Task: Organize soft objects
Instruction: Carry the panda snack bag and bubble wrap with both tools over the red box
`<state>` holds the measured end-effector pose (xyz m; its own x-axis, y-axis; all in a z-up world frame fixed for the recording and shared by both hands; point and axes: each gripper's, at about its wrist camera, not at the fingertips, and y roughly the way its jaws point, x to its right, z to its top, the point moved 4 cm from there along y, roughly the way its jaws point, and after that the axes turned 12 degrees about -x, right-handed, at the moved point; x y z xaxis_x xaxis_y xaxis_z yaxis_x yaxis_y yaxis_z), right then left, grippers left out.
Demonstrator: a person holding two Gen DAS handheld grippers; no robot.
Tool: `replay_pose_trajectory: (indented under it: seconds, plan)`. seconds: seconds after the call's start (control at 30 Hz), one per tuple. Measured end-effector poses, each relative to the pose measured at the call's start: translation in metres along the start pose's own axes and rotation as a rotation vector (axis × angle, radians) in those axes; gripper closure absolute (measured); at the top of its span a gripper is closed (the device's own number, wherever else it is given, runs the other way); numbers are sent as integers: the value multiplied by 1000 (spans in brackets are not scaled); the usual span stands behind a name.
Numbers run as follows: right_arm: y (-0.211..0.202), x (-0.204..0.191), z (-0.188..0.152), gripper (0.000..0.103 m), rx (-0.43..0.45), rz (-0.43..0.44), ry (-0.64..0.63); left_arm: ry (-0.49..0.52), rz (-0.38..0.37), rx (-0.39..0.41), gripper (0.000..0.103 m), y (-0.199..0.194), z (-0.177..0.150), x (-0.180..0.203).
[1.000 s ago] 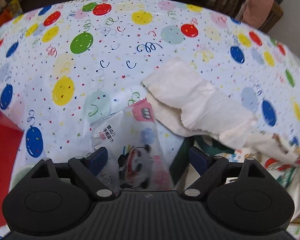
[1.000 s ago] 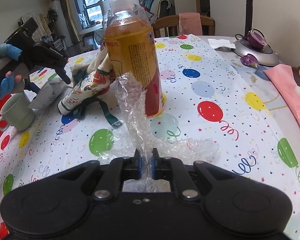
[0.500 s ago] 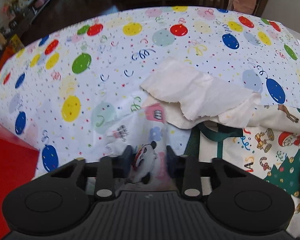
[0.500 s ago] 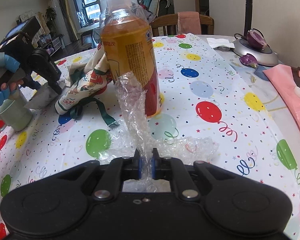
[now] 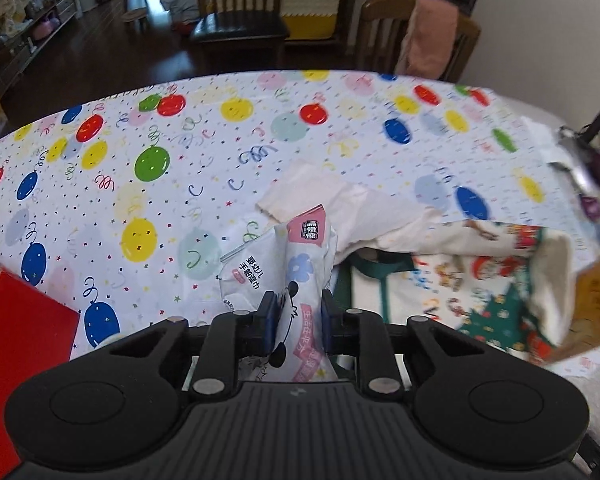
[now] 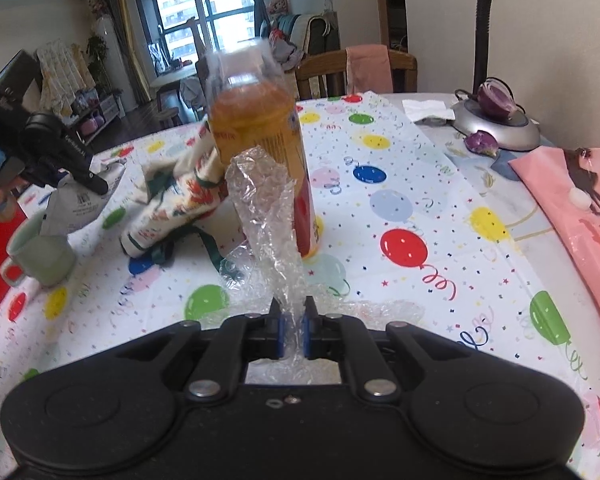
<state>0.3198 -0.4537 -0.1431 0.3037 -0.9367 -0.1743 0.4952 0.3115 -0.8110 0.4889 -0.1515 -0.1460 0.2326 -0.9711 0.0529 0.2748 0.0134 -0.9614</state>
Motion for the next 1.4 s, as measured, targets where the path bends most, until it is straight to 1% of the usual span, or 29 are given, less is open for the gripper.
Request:
replay_pose_trajectory:
  seconds: [0.1, 0.23, 0.33, 0.53, 0.67, 0.83, 1.0, 1.13, 1.4]
  plan:
    - [-13, -5, 3, 96, 15, 12, 1, 12, -52, 23, 82, -18, -8, -2]
    - [-32, -15, 8, 96, 39, 44, 2, 26, -102, 49, 82, -43, -18, -5]
    - [-48, -28, 14, 96, 62, 60, -21, 27, -137, 62, 82, -59, -26, -10]
    - [-74, -61, 27, 96, 88, 104, -85, 35, -183, 86, 82, -89, -44, -26]
    - [-88, -91, 38, 96, 100, 138, -137, 27, -200, 105, 82, -106, -55, -46]
    - [-97, -135, 52, 96, 109, 177, -193, 5, -212, 130, 82, -128, -66, -82]
    - [-97, -183, 66, 96, 109, 223, -253, -18, -212, 158, 82, -150, -77, -126]
    - [-92, -223, 72, 96, 102, 254, -295, -45, -193, 186, 82, -164, -86, -167]
    - [-76, -312, 74, 96, 76, 294, -383, -100, -152, 194, 82, -178, -102, -256]
